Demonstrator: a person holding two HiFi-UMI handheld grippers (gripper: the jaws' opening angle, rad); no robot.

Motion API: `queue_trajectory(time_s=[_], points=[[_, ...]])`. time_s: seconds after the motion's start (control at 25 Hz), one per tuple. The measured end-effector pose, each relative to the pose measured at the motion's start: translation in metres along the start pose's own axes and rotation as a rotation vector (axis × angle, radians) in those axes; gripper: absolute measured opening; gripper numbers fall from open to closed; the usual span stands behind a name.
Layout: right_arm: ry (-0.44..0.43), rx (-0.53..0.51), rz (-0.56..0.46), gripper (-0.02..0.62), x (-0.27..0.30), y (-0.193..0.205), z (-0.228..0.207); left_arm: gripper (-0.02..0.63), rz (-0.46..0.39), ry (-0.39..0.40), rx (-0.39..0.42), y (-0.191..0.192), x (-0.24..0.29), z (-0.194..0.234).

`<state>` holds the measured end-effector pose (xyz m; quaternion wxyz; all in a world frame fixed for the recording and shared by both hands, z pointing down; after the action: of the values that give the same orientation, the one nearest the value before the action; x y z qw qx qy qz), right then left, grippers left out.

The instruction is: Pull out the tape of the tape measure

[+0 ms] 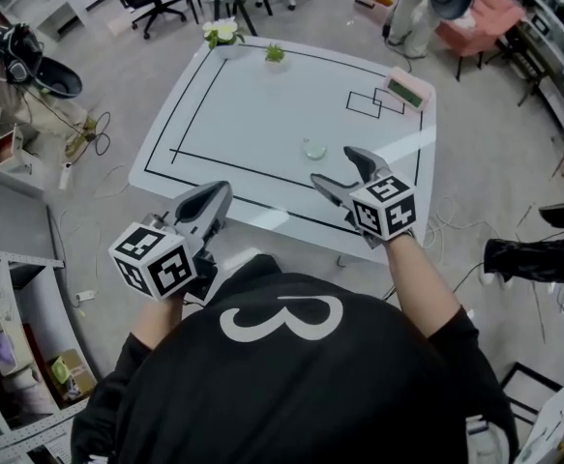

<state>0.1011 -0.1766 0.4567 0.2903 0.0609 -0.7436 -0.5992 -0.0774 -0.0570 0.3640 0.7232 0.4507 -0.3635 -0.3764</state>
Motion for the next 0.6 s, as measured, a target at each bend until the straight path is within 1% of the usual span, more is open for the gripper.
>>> queue_trajectory(time_s=[0.2,0.4,0.44,0.52,0.6], points=[[0.044,0.03,0.047,0.367,0.03,0.007,-0.016,0.003,0.022,0.034,-0.004,-0.009,0.014,0.028],[0.084,0.073,0.094,0.367,0.053,0.015,-0.028,0.01,0.058,0.074,0.04,-0.022,0.035,0.06],[0.094,0.086,0.101,0.367,0.056,0.016,-0.03,0.031,0.071,0.095,0.035,-0.023,0.04,0.065],[0.114,0.108,0.112,0.367,0.062,0.018,-0.035,0.119,0.099,0.141,0.015,-0.023,0.05,0.075],[0.134,0.122,0.126,0.367,0.067,0.02,-0.038,0.163,0.125,0.174,0.001,-0.022,0.061,0.086]])
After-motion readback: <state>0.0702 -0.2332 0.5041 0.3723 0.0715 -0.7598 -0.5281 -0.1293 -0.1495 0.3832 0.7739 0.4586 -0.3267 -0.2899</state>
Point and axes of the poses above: the fingertips, and each gripper's own axes: x forward along the fingers, z to its left, y out of its underside, the point moved 3 cm from there along -x, backward along the fingers, and after that the axes turned 5 degrees about -z, right-handed, at the moved point
